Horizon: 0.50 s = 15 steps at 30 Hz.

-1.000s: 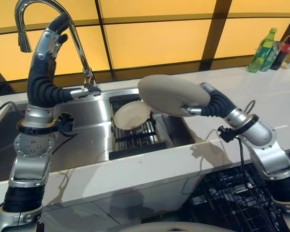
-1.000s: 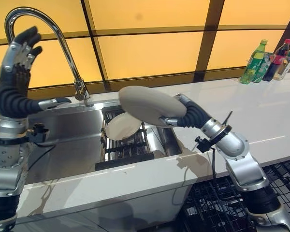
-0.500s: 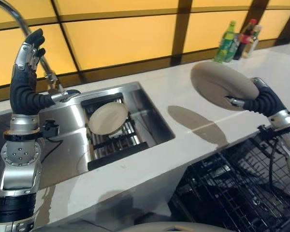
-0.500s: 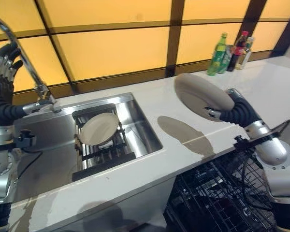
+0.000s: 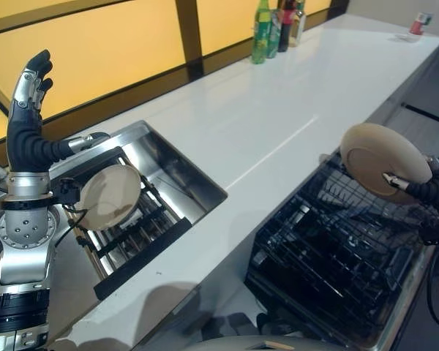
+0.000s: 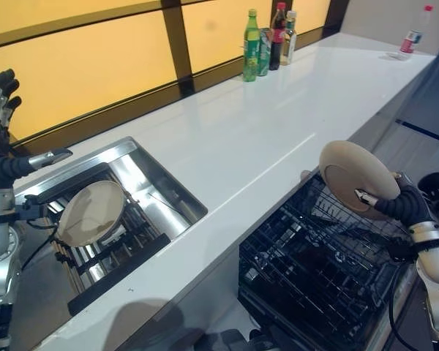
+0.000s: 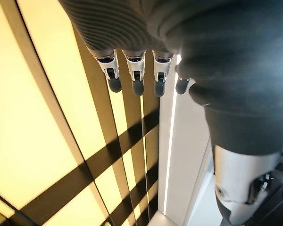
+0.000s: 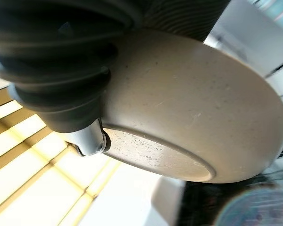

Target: Pick up plates and place into dishwasher.

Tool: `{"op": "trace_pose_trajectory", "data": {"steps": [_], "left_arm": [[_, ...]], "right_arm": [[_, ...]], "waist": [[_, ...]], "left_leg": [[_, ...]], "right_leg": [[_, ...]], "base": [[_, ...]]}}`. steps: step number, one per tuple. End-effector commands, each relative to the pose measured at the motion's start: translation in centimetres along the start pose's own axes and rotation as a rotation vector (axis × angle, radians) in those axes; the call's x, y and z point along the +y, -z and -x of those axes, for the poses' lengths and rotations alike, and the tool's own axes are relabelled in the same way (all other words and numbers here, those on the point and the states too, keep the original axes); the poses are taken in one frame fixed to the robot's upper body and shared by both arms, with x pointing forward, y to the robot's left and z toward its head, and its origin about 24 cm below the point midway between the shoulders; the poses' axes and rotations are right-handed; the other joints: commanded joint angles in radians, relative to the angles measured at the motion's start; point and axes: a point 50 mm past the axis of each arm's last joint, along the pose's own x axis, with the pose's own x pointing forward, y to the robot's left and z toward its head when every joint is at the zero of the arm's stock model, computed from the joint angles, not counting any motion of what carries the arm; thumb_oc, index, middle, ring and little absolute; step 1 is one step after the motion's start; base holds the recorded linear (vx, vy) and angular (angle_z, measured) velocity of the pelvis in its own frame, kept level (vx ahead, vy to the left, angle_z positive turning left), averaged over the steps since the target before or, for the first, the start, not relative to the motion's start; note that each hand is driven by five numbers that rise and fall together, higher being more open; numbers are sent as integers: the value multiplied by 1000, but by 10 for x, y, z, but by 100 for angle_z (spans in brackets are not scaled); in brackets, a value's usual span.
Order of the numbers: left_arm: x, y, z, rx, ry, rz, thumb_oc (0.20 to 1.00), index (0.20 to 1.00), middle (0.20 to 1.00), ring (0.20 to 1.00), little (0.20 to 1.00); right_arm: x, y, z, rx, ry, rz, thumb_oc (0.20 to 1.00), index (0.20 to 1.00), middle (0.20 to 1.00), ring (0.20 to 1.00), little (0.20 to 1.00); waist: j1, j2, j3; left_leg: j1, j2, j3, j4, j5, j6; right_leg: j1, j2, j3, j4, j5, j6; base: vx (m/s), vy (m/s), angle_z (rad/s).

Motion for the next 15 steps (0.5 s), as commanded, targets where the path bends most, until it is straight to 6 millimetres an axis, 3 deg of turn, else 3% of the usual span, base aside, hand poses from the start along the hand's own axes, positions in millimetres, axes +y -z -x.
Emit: {"op": "trace_pose_trajectory", "data": {"steps": [1,4,8,9,12,15], "left_arm": [[21,-9,-16,-75,-49,-86,1000,1000,1000,1000,1000],[30,-9,-11,-60,-62,-122,1000,1000,1000,1000,1000],[29,-11,-14,-74,-42,-118,1000,1000,1000,1000,1000],[27,-14,-15,-85,-29,-113,1000,1000,1000,1000,1000],[24,-18,-20,-110,-15,-108,1000,1000,1000,1000,1000],[21,-17,-28,-111,-8,-101,1000,1000,1000,1000,1000]], "right_arm": [[-24,-7,-5,-31,126,26,200,200,200,200,200],[-18,7,0,40,103,-15,200,200,200,200,200],[-11,30,13,165,102,-21,200,200,200,200,200],[-8,38,19,213,80,-50,200,200,200,200,200],[1,52,26,286,43,-83,200,200,200,200,200],[21,66,27,348,-80,-117,200,200,200,200,200]], "waist": [[9,-38,-50],[23,-46,-38],[23,-38,-27],[25,-33,-27],[46,-37,-37],[62,-42,-43]], "left_leg": [[6,-35,4,75,-136,50],[17,-25,73,64,-132,56],[-26,-18,68,78,-113,74],[-43,-20,52,83,-109,80],[-90,-22,35,103,-90,73],[-97,-24,11,102,-86,62]], "right_leg": [[-196,-51,-61,131,100,92],[-224,-72,-158,197,118,102],[-239,-32,-118,346,50,78],[-223,-15,-110,380,3,68],[-180,-6,-118,323,-28,45],[-143,-12,-124,260,-24,45]], "base": [[-41,4,-38],[-72,-35,-60],[-96,-32,-47],[-93,-71,-18],[-71,-121,-6],[4,-137,-2]]}}
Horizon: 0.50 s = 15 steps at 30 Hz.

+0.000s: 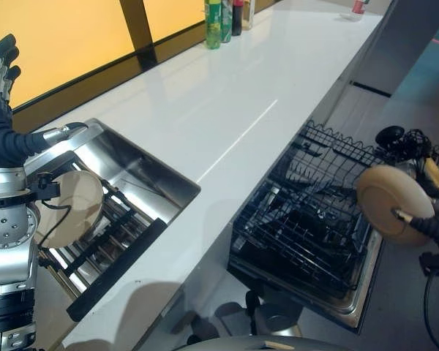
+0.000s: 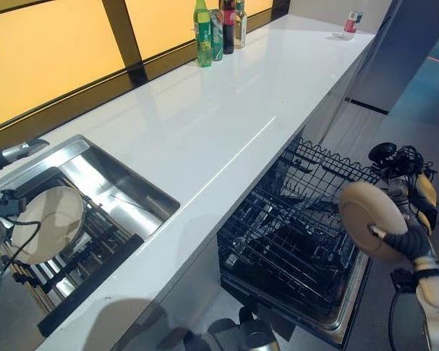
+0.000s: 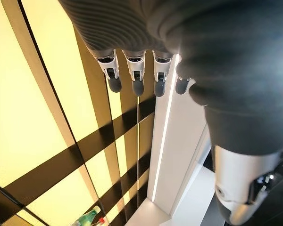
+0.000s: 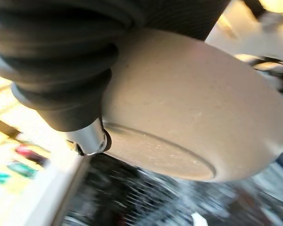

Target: Pick up plates and place into dishwasher.

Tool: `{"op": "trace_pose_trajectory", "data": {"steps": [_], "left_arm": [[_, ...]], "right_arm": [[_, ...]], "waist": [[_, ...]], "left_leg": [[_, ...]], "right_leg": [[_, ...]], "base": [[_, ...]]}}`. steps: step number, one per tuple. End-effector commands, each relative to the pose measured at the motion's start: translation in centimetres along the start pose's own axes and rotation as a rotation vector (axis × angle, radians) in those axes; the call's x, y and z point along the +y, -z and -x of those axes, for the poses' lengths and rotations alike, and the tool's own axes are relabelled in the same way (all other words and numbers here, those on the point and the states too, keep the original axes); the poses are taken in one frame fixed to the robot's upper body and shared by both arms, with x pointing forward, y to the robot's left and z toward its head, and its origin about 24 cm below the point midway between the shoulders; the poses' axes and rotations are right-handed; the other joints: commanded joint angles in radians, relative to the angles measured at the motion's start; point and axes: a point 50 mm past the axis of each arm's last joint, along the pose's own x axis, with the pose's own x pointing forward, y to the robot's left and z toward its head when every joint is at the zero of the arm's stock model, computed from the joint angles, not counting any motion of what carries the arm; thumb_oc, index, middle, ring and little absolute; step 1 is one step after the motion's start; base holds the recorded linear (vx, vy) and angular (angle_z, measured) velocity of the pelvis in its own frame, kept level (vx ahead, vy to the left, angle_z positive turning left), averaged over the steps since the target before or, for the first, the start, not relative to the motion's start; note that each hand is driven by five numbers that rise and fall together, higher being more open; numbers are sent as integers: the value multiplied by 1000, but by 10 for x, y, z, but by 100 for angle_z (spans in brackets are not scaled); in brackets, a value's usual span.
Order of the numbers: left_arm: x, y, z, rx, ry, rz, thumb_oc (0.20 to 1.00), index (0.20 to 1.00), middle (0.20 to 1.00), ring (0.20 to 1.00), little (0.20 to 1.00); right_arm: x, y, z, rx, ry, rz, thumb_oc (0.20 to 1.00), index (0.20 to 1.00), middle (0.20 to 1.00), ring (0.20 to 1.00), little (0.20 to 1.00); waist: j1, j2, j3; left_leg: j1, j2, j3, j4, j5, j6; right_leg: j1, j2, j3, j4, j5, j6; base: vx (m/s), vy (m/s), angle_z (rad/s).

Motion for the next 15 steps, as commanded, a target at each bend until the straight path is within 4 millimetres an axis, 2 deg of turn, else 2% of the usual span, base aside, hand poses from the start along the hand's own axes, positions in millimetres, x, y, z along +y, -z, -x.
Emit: {"op": "trace_pose_trajectory", "data": {"steps": [1,6,15], "left_arm": [[-3,-8,-22,-73,33,-13,1000,1000,1000,1000,1000],[-17,-9,-24,-68,74,0,1000,1000,1000,1000,1000],[-23,-7,-21,-53,108,2,1000,1000,1000,1000,1000]], "right_arm": [[1,-16,-11,-73,-57,-6,200,200,200,200,200],[17,0,-16,-8,-231,2,200,200,200,200,200],[32,3,-20,2,-418,3,200,200,200,200,200]], "waist": [[38,-20,-81],[63,-27,-83],[97,-39,-92]], "left_leg": [[-96,-49,-118,94,-61,66],[-77,-42,-130,87,-62,55],[-70,-24,-139,88,-57,41]], "right_leg": [[-13,-32,7,160,-49,69],[25,-25,-23,121,-74,55],[61,-12,-61,90,-104,33]], "base": [[32,-110,-8],[45,-104,-2],[49,-89,13]]}}
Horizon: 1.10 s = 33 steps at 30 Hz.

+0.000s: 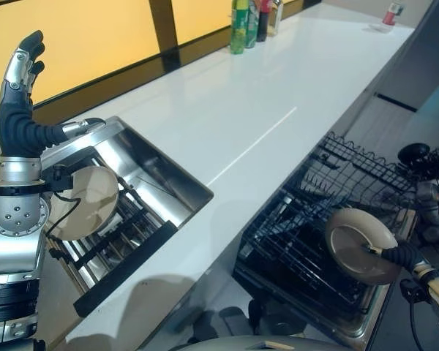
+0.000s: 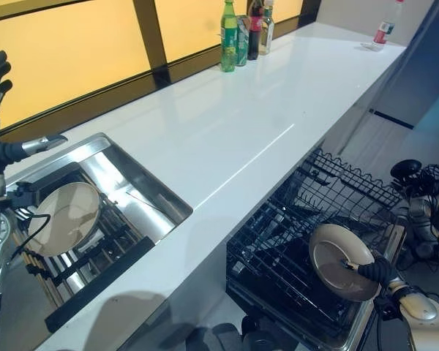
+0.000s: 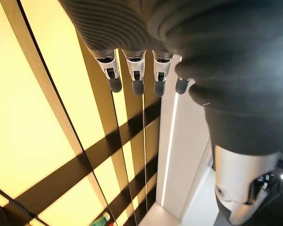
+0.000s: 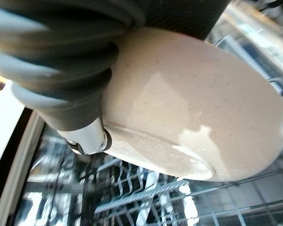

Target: Pick up plates and place into dishwasher.

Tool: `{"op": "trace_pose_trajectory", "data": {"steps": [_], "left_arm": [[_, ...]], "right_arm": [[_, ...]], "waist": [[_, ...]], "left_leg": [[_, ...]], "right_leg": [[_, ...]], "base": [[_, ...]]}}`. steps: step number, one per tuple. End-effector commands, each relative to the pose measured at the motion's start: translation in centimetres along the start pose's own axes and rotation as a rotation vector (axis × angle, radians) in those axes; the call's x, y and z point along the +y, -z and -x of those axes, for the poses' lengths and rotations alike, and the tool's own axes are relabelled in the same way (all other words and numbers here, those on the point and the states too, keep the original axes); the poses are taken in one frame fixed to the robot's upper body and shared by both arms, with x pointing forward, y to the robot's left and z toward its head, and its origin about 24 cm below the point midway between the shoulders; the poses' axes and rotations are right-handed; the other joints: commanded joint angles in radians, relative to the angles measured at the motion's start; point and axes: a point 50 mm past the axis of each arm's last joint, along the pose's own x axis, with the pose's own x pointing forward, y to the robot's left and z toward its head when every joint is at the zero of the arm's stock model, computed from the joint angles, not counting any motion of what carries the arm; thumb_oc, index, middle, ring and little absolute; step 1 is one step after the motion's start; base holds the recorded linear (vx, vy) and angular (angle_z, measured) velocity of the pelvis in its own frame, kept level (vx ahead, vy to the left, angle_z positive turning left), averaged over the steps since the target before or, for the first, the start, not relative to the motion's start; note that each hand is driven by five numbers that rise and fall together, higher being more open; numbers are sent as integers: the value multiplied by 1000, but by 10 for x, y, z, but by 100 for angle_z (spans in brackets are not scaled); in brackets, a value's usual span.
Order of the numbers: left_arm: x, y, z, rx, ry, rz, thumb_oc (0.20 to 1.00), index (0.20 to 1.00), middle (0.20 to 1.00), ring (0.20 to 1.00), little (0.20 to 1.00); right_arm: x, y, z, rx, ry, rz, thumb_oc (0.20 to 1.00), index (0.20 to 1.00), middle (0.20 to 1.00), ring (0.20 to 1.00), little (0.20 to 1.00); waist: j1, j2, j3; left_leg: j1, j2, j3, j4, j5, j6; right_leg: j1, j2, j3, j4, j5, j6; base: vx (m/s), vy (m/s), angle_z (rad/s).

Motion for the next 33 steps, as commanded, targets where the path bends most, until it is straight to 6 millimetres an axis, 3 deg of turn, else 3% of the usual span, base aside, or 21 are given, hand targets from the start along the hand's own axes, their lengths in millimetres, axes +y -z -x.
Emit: {"op": "trace_pose_trajectory", "data": {"steps": [1,11,23,33], "left_arm": [[-6,-6,-12,-60,58,-28,1000,1000,1000,1000,1000],[-6,-4,-11,-57,81,-24,1000,1000,1000,1000,1000],[-13,-4,-11,-45,101,-15,1000,1000,1000,1000,1000],[-21,-3,-8,-30,111,11,1000,1000,1000,1000,1000]], "right_arm": [[-14,-24,-10,-95,-52,44,200,200,200,200,200],[-17,-16,-15,-15,-163,84,200,200,200,200,200],[35,18,-22,174,-451,202,200,200,200,200,200],[98,44,-24,245,-610,192,200,200,200,200,200]], "waist": [[32,-36,-59],[67,-46,-71],[87,-27,-68],[93,1,-64]], "left_leg": [[-101,-40,-37,95,-51,60],[-100,-19,-61,96,-38,40],[-110,0,-87,106,-17,17],[-122,6,-101,122,-12,9]], "right_leg": [[-20,-28,-23,164,-126,52],[11,-9,-62,157,-148,25],[41,1,-80,142,-165,1],[52,-3,-81,136,-174,-8]], "base": [[38,-78,5],[36,-77,10],[42,-48,5],[19,-6,0]]}}
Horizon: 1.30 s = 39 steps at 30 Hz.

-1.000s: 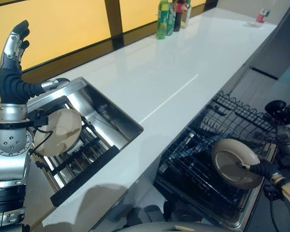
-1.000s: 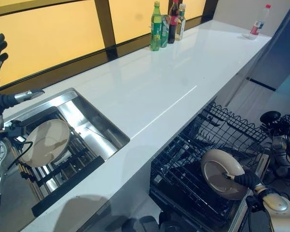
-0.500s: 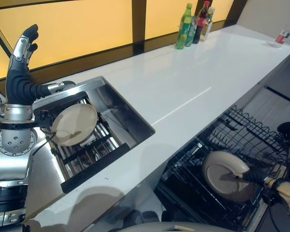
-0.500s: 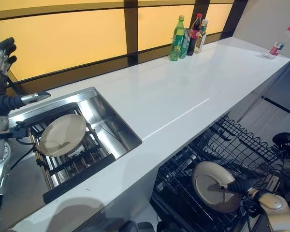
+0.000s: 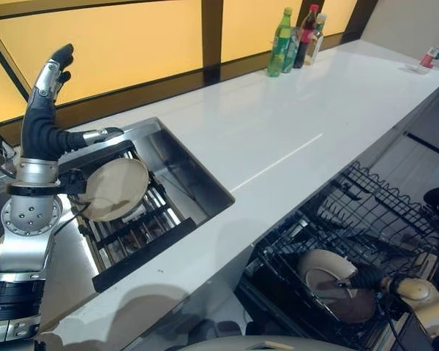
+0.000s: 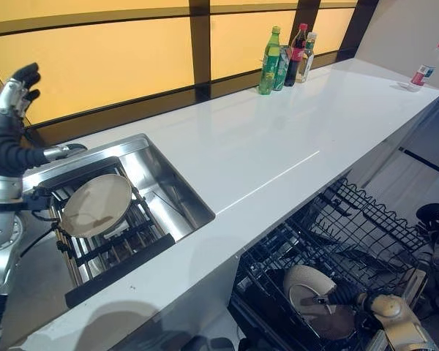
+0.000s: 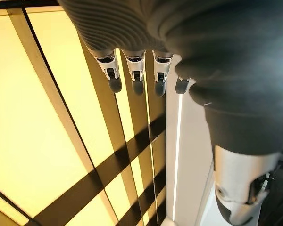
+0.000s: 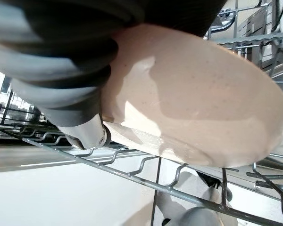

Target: Pick up plates and place into dishwasher.

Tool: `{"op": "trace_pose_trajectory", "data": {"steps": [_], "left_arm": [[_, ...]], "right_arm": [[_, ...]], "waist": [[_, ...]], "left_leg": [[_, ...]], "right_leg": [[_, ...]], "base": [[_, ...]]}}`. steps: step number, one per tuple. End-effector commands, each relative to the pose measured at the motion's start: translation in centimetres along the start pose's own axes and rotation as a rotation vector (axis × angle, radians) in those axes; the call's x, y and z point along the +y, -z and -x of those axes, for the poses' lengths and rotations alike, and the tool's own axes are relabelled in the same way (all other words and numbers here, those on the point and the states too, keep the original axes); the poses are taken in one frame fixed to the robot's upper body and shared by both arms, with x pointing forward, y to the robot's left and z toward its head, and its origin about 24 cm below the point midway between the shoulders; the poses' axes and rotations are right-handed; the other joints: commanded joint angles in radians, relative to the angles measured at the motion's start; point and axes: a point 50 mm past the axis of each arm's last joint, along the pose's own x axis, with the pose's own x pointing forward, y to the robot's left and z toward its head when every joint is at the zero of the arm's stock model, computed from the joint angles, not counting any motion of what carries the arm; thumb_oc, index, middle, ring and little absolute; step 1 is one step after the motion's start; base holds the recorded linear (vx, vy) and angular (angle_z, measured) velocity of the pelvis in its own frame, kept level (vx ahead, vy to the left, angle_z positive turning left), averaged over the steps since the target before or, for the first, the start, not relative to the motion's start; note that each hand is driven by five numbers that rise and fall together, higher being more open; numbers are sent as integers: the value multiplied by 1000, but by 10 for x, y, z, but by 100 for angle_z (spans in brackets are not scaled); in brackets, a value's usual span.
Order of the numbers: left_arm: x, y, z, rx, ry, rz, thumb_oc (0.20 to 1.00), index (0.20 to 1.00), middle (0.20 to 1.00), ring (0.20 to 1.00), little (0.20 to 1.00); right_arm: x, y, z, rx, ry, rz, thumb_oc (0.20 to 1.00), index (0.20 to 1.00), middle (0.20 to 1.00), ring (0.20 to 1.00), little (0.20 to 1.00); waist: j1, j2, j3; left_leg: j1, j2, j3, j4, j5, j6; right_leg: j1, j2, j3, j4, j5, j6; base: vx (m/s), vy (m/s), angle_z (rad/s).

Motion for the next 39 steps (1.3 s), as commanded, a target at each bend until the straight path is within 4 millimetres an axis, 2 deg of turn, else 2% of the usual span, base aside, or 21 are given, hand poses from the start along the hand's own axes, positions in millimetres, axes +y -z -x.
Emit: {"op": "trace_pose_trajectory", "data": {"steps": [1,5,12,20,21,22,23,24,25,36,39], "left_arm": [[-3,-5,-10,-43,14,-14,1000,1000,1000,1000,1000],[-8,-7,-12,-50,20,3,1000,1000,1000,1000,1000],[-11,-8,-15,-49,29,18,1000,1000,1000,1000,1000],[-10,-7,-17,-51,30,10,1000,1000,1000,1000,1000],[-10,-7,-16,-50,29,8,1000,1000,1000,1000,1000],[-9,-7,-16,-48,28,5,1000,1000,1000,1000,1000],[-8,-6,-15,-46,26,2,1000,1000,1000,1000,1000],[-7,-6,-15,-45,26,0,1000,1000,1000,1000,1000],[-5,-6,-14,-45,24,-4,1000,1000,1000,1000,1000],[5,0,-10,-15,11,-17,1000,1000,1000,1000,1000],[5,4,-7,1,19,-17,1000,1000,1000,1000,1000]], "right_arm": [[42,0,-22,-1,-184,10,200,200,200,200,200],[64,5,-35,49,-233,80,200,200,200,200,200],[70,5,-37,84,-258,112,200,200,200,200,200],[67,8,-36,71,-160,51,200,200,200,200,200],[65,7,-36,66,-138,45,285,285,285,285,285],[62,6,-35,59,-112,31,454,454,454,454,454],[57,5,-34,51,-83,17,561,561,561,561,561],[55,4,-33,46,-67,14,740,740,740,740,740],[50,4,-31,41,-34,14,1000,1000,1000,1000,1000],[4,-5,-8,11,182,38,1000,1000,1000,1000,1000],[-13,-18,4,-73,227,2,1000,1000,1000,1000,1000]], "waist": [[9,18,-36],[16,31,-35],[13,40,-42],[7,35,-54],[5,35,-54],[4,35,-54],[3,34,-56],[2,34,-56],[1,33,-57],[-10,27,-66],[-15,25,-63]], "left_leg": [[-137,-9,-45,108,-5,21],[-144,-11,-51,114,-5,20],[-143,-15,-52,106,-5,18],[-129,-21,-54,91,-5,23],[-128,-21,-54,90,-5,23],[-126,-21,-53,89,-5,23],[-124,-21,-53,89,-6,24],[-123,-21,-52,88,-7,24],[-121,-21,-52,86,-7,25],[-106,-19,-50,50,4,22],[-106,-15,-51,43,11,20]], "right_leg": [[-20,-7,-27,189,-178,2],[-18,-11,-24,181,-174,3],[-15,-14,-13,173,-173,8],[-7,-10,-2,169,-171,11],[-7,-10,-1,168,-170,12],[-6,-9,0,167,-169,12],[-4,-9,1,165,-168,12],[-3,-8,2,164,-168,12],[-2,-8,2,163,-167,13],[4,2,10,149,-161,15],[2,7,13,147,-159,12]], "base": [[0,0,0],[-2,8,0],[-11,21,3],[0,0,0],[0,0,0],[-35,-3,1],[-33,-4,1],[-42,-6,1],[-45,-7,1],[-39,-1,0],[-51,-7,1]]}}
